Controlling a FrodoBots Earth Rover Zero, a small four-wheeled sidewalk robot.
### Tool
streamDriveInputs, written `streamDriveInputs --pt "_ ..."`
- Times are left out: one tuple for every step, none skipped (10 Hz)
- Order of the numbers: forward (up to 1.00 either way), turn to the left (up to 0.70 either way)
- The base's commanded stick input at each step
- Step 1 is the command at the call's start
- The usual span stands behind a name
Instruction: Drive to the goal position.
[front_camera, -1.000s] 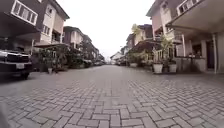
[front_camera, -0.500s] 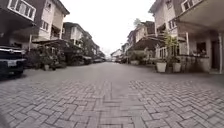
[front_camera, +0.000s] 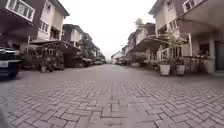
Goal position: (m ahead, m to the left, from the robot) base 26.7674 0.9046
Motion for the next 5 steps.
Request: streamDriveInputs --pt "0.7 0.0" --pt "0.7 0.0" --pt "0.7 0.0" --pt "0.7 0.0" --pt "0.7 0.0"
